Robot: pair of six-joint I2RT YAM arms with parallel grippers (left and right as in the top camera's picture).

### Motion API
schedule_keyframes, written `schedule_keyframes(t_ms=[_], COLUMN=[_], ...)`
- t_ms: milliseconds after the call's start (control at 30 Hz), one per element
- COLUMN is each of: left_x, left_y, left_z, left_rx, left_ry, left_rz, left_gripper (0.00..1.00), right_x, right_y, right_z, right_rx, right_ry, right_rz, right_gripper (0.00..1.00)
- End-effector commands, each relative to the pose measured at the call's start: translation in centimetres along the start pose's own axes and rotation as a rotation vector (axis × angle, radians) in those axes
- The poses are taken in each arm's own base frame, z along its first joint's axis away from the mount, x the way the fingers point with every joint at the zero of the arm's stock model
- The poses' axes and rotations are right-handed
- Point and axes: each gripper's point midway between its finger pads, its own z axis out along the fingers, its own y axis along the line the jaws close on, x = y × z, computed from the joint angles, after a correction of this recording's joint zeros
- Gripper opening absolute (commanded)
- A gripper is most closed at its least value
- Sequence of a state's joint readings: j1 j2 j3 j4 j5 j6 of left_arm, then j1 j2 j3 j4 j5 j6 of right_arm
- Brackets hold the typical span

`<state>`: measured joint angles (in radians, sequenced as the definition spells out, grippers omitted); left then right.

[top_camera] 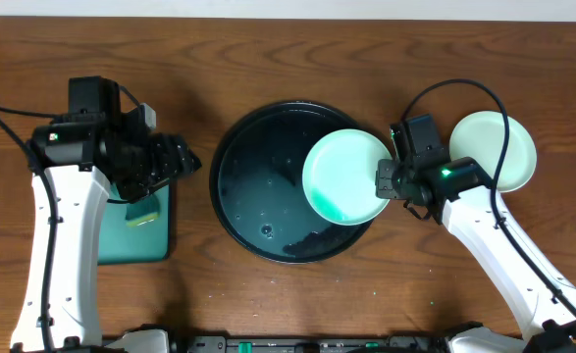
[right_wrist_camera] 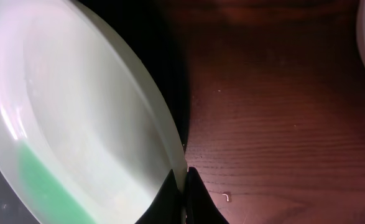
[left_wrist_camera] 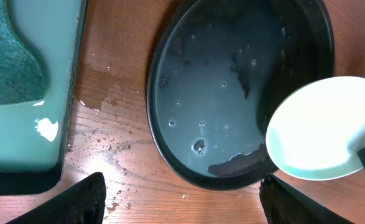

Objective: Clean dirty plates on tray and stack at the side

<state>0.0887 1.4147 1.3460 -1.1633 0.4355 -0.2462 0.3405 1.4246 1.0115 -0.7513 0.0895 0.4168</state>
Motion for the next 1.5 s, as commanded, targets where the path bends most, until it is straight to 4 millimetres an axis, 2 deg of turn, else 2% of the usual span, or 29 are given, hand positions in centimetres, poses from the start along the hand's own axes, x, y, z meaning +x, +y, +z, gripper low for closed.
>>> schedule_keyframes(t_ms=[0, 200, 367, 633, 767, 867, 967, 1200, 1467], left_x=[0.1, 0.2, 0.3, 0.3, 0.3, 0.3, 0.3, 0.3, 0.3], left_y=[0.0, 0.0, 0.0, 0.0, 0.0, 0.0, 0.0, 0.0, 0.0], left_z=[-0.1, -0.1, -0.1, -0.1, -0.1, -0.1, -0.1, -0.1, -0.1], left_rx=[-0.001, -0.002, -0.003, -0.003, -0.003, -0.003, -0.003, -0.003, -0.003], left_ry=[0.000, 0.004, 0.007, 0.006, 0.007, 0.007, 0.007, 0.007, 0.006], left_rz=[0.008, 0.007, 0.006, 0.006, 0.006, 0.006, 0.006, 0.006, 0.006], left_gripper=[0.80, 0.80, 0.80, 0.80, 0.80, 0.80, 0.80, 0.80, 0.80], right_x=[-1.0, -3.6, -5.2, -6.3, -7.0, -7.9, -8.3, -8.0, -7.4], right_y=[-0.5, 0.6, 2.3, 3.6, 4.3, 4.7, 5.3, 6.1, 7.7], right_z=[-0.5, -0.8, -1.3, -3.2, -5.2, -7.8, -9.6, -14.1, -17.3], right_rx=[0.023, -0.021, -0.051, 0.103, 0.226, 0.383, 0.482, 0.771, 0.936], right_ry=[-0.047, -0.151, -0.232, -0.332, -0.400, -0.489, -0.538, -0.621, -0.671], right_rz=[0.046, 0.018, -0.096, -0.366, -0.451, -0.532, -0.613, -0.782, -0.878], right_gripper=[0.01, 0.01, 0.01, 0.01, 0.01, 0.01, 0.01, 0.01, 0.01])
